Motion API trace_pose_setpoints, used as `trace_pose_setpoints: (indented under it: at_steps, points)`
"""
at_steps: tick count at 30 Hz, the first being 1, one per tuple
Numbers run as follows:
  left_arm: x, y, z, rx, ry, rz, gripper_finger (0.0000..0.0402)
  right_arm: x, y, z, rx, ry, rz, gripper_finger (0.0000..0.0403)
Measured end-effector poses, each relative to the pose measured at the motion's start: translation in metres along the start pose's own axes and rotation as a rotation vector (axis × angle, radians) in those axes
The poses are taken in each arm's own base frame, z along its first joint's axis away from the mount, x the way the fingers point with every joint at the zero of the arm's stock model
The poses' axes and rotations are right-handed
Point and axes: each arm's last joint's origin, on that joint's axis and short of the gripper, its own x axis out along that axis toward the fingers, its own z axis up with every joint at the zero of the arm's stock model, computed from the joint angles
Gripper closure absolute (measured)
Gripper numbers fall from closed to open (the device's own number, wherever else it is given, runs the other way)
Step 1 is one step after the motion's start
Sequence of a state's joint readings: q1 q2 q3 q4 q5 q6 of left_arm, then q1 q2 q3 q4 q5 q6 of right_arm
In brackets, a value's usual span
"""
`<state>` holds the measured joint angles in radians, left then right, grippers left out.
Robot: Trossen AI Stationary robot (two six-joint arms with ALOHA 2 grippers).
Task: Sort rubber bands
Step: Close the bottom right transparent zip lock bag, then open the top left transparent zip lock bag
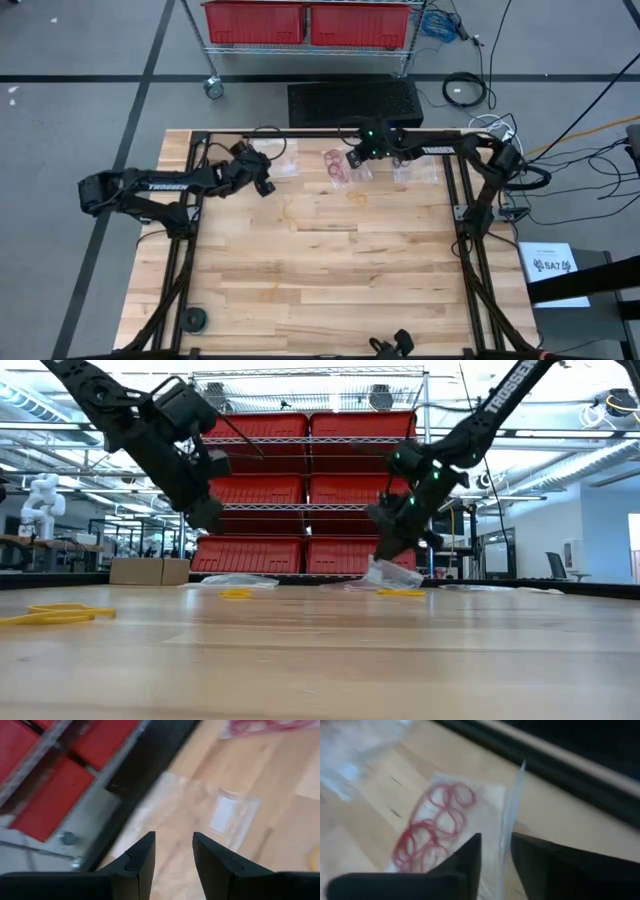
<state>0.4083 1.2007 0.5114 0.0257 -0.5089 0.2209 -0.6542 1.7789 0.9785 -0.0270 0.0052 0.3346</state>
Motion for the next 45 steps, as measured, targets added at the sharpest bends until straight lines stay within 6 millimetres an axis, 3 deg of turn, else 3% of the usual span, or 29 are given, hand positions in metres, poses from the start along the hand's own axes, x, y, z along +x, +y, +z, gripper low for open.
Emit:
trace_pose_setpoints:
  at_steps: [4,8,13,21,29,33,38,45]
  points:
    - [0.01,-0.003,-0.005,-0.004,0.019,-0.149,0.0265,-0.021,0.013,0.015,-0.091,-0.072,0.041,0.0256]
    - [0.023,-0.008,-0.015,0.036,0.091,-0.177,0.0265,-0.046,0.025,0.025,-0.172,-0.15,0.082,0.0203]
    - [0.039,-0.017,-0.025,0.094,0.154,-0.191,0.0265,-0.078,0.037,0.031,-0.241,-0.221,0.123,0.0171]
    - [0.059,-0.022,-0.035,0.127,0.2,-0.136,0.0265,-0.111,0.057,0.026,-0.344,-0.246,0.178,0.0175]
    - [0.077,-0.023,-0.044,0.1,0.222,-0.109,0.0266,-0.121,0.08,0.014,-0.44,-0.242,0.236,0.0184]
    - [0.075,-0.023,-0.042,0.097,0.212,-0.11,0.0295,-0.122,0.089,0.008,-0.475,-0.234,0.26,0.019]
    - [0.067,-0.024,-0.037,0.072,0.191,-0.124,0.0388,-0.125,0.099,0.002,-0.52,-0.231,0.289,0.0203]
    - [0.046,-0.018,-0.02,0.008,0.089,-0.168,0.0398,-0.128,0.11,-0.01,-0.553,-0.187,0.319,0.0222]
